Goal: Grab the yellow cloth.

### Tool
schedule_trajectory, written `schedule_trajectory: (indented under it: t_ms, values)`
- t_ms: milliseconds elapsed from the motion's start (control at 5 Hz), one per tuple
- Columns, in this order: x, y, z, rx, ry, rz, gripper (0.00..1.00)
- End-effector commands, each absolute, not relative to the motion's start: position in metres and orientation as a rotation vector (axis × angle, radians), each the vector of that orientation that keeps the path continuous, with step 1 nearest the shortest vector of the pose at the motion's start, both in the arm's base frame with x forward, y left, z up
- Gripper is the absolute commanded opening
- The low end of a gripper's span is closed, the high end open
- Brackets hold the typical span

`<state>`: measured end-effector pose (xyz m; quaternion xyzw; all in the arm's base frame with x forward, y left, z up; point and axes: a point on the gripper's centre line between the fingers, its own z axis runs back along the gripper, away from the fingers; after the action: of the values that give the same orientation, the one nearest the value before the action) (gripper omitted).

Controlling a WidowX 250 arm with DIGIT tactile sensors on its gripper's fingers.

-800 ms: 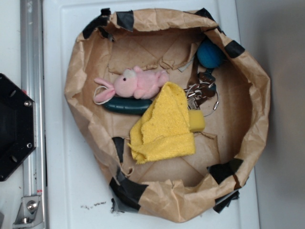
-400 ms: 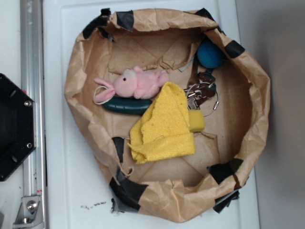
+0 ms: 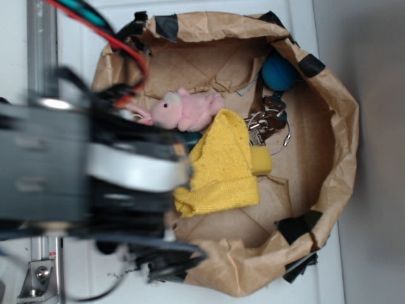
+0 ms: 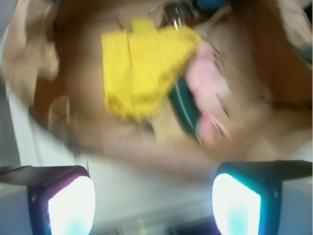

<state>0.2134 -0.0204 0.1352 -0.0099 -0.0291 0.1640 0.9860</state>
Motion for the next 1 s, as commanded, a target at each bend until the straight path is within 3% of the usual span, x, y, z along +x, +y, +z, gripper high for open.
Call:
schedule_trajectory:
  t_ms: [0,600,800]
  values:
    - [0.270,0.005,0.104,-0.058,-0.107,0.475,1.00]
    - [0.292,0.027,0.096,-0.131,-0.067,0.589,1.00]
    - [0.275,0.031,0.109,-0.130,-0.051,0.582,1.00]
